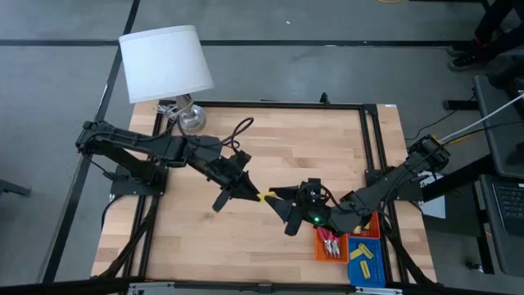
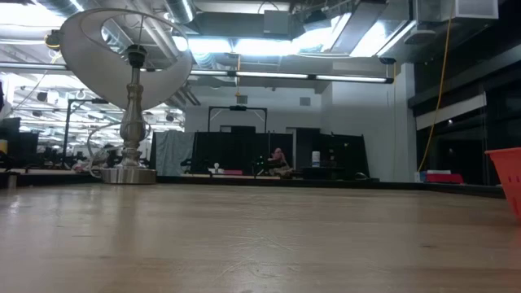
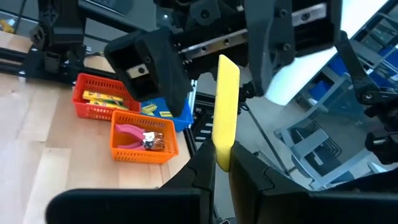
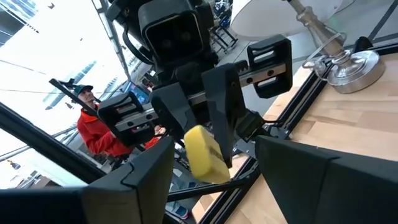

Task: Pick & Place School Supplies
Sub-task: Put the yellow eraser into the blue basket

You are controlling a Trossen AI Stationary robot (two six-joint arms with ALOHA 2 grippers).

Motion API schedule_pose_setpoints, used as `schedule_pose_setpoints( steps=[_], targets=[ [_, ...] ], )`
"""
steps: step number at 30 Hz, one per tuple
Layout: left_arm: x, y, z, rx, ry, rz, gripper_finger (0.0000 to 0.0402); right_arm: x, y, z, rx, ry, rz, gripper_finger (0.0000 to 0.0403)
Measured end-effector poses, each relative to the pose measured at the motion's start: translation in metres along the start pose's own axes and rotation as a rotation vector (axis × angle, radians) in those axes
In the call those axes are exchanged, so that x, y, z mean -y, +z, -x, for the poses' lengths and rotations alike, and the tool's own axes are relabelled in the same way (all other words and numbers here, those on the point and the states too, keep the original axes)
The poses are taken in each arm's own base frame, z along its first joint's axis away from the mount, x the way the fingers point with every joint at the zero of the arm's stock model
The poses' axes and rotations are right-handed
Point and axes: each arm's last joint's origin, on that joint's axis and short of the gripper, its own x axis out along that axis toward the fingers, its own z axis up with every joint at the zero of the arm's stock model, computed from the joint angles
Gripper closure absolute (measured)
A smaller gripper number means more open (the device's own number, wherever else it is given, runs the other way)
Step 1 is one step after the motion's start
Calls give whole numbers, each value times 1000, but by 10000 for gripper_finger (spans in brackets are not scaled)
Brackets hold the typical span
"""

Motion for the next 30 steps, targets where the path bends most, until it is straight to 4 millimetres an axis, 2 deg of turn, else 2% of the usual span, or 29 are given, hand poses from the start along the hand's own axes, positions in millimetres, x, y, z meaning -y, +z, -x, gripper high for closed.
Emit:
schedule_pose_setpoints(
  steps=[3, 6, 12, 17, 22, 27, 30],
  targets=[
    [0, 0, 0, -3, -5, 0, 383, 1, 1, -2, -4, 2, -3, 192],
    [0, 0, 0, -2, -1, 0, 383, 1, 1, -3, 5, -5, 1, 229],
    [0, -1, -1, -9, 2, 3, 380, 1, 2, -2, 5, -4, 23, 366],
    [-1, -4, 2, -45, 6, -13, 359, 2, 1, -3, 11, -16, 49, 369],
    [-1, -18, 18, -217, 58, -34, 310, 3, 4, -3, 44, -47, 55, 369],
    [-1, -29, 43, -318, 248, -78, 264, 9, -1, -4, 17, -89, 98, 369],
    [2, -29, 58, -310, 352, -117, 248, 23, -14, 1, -108, -147, 63, 369]
  ],
)
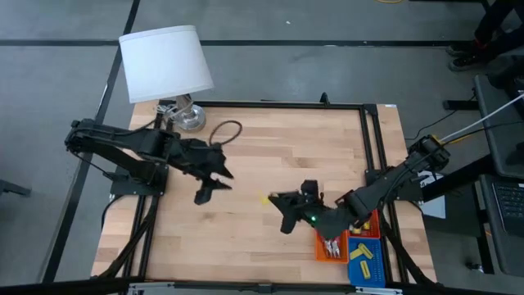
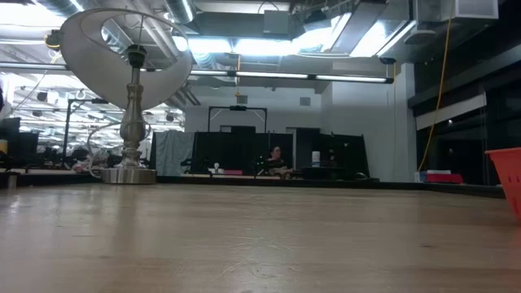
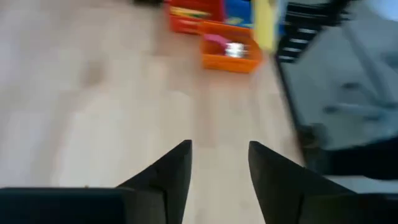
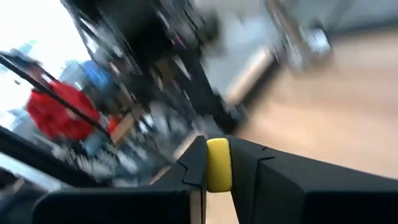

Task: Pick & Place School Supplies
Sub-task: Put the yellow eraser into the blue basket

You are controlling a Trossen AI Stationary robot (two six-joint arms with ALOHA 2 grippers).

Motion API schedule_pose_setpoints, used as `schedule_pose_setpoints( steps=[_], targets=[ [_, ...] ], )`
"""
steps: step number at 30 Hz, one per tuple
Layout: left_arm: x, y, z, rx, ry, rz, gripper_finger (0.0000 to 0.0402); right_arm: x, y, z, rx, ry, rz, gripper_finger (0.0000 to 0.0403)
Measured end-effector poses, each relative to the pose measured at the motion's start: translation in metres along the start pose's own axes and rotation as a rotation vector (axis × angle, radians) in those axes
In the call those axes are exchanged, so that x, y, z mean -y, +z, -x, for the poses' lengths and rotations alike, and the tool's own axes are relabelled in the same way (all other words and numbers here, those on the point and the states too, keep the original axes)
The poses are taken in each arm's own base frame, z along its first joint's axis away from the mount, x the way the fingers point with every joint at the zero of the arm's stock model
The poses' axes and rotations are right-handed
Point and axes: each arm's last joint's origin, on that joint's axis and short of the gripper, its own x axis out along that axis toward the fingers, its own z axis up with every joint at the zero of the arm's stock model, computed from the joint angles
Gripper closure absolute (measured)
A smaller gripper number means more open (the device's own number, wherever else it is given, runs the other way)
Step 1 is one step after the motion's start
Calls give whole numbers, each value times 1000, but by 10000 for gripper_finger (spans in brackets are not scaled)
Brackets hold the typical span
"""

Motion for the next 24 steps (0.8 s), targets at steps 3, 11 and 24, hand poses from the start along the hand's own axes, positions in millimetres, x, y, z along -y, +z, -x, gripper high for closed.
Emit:
schedule_pose_setpoints(
  steps=[3, 11, 24],
  targets=[
    [-1, -5, 17, 33, 134, -12, 244, 16, -20, 17, -148, -107, -62, 369],
    [-1, -14, 52, 118, 266, 44, 256, 51, -58, 87, -527, -491, -276, 369],
    [-1, -14, 54, 145, 317, 75, 261, 48, -65, 150, -896, -748, -223, 369]
  ],
)
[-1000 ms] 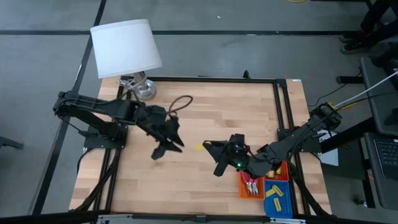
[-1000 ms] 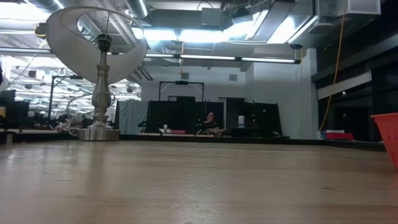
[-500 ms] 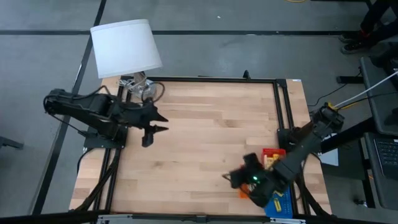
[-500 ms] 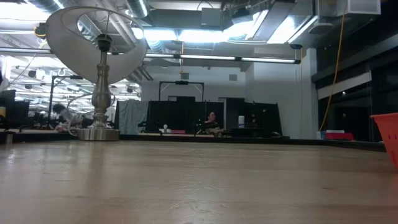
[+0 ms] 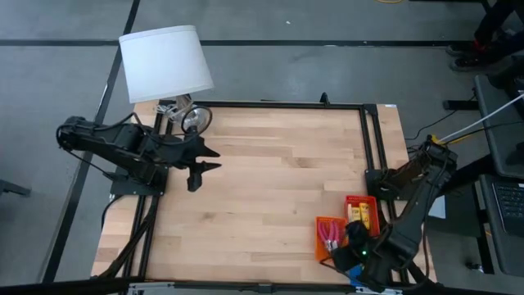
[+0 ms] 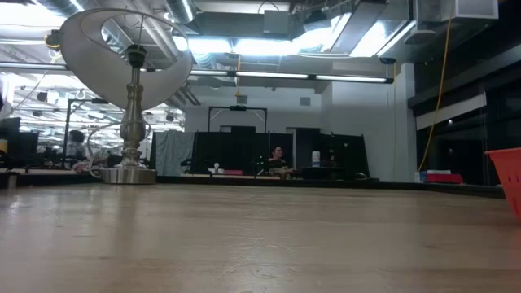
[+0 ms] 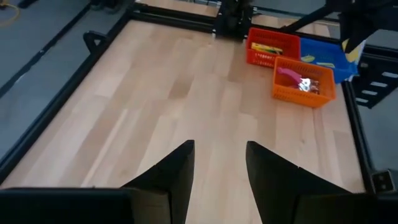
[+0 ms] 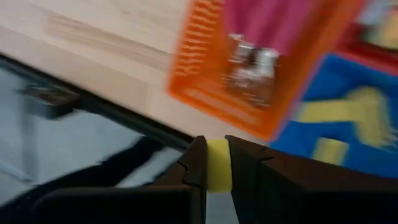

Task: Pick & Place School Supplies
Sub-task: Put the yellow eraser into the blue basket, then return to Home Position

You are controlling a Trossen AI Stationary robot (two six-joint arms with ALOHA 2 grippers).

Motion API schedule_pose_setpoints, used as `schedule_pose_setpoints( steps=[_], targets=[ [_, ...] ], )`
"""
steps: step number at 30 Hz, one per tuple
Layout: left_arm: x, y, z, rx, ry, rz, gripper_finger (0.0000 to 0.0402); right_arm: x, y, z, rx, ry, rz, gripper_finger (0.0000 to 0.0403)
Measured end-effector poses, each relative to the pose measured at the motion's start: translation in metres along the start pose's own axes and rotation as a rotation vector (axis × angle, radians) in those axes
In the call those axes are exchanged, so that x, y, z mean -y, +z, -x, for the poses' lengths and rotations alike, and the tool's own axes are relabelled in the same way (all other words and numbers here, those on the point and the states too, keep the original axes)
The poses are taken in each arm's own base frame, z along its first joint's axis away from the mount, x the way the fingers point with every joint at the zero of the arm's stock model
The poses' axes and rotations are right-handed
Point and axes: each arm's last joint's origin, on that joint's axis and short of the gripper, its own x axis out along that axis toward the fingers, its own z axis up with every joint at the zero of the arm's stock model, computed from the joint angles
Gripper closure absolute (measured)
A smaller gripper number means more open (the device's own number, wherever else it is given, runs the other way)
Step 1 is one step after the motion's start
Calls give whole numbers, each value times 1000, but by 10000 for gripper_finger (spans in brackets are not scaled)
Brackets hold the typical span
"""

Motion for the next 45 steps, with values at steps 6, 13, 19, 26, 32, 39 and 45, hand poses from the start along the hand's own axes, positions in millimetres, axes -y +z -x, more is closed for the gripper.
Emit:
schedule_pose_setpoints(
  steps=[6, 13, 19, 26, 32, 39, 45],
  targets=[
    [3, 5, -6, 39, 21, 15, 261, 25, -9, 3, -45, -224, 81, 369],
    [6, 8, -12, 70, 41, 54, 263, 39, -27, -5, -46, -271, 159, 369],
    [4, 9, -12, 89, 88, 66, 268, 40, -39, -30, -22, -320, 257, 369],
    [2, 10, -10, 121, 150, 89, 269, 44, -62, -63, -51, -331, 332, 369],
    [1, 10, -8, 130, 155, 99, 269, 50, -60, -64, 19, -364, 287, 302],
    [0, 10, -7, 135, 165, 101, 269, 49, -54, -64, 54, -396, 327, 186],
    [-5, 1, 4, 125, 286, 67, 268, 34, -32, -55, 201, -281, 342, 176]
  ],
)
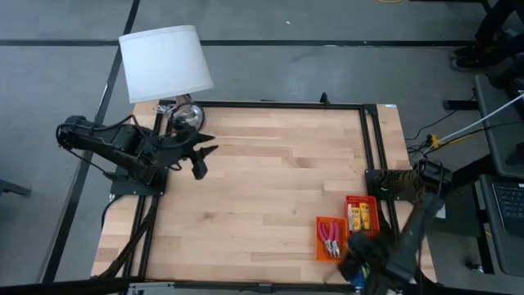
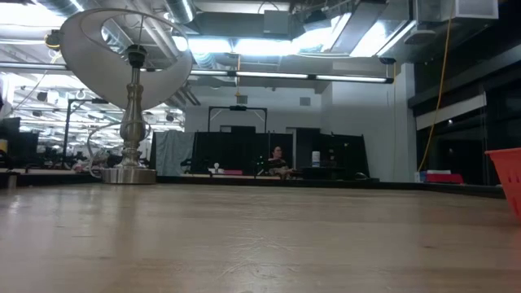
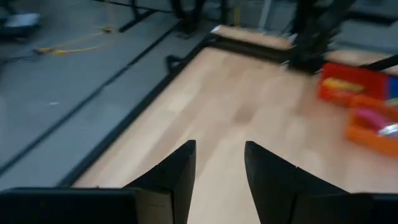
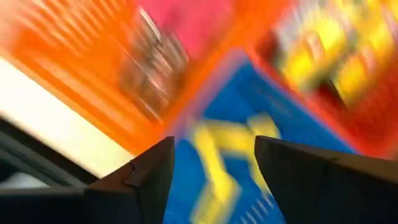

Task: Pick & Place School Supplies
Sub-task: Return to Home Position

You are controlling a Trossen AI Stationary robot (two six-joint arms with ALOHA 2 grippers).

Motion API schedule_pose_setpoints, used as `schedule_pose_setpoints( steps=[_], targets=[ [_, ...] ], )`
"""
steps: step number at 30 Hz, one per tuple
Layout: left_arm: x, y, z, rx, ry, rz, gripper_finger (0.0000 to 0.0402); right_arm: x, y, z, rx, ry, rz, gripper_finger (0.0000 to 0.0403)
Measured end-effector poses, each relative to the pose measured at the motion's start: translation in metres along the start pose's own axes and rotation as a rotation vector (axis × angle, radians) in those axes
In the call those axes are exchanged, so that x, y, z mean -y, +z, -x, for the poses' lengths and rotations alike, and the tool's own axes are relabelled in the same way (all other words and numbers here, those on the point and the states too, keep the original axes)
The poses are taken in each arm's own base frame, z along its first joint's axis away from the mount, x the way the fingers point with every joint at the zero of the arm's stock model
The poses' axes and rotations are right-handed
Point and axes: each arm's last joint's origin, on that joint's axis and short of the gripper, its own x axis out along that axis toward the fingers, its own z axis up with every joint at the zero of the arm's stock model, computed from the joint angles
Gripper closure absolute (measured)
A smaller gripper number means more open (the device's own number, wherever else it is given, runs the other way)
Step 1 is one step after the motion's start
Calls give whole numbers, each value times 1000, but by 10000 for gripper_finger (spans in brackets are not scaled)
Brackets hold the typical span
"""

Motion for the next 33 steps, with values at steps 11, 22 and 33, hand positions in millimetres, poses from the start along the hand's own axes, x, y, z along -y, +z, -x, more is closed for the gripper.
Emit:
schedule_pose_setpoints(
  steps=[11, 22, 33],
  targets=[
    [-67, -27, 69, 89, -54, 93, 268, -14, 110, 19, 499, 161, -115, 185],
    [-69, -141, 10, 345, -244, 207, 270, -12, 122, 32, 516, 293, -223, 213],
    [-81, -192, -13, 394, -314, 111, 270, -7, 140, 42, 504, 333, -309, 213]
  ],
)
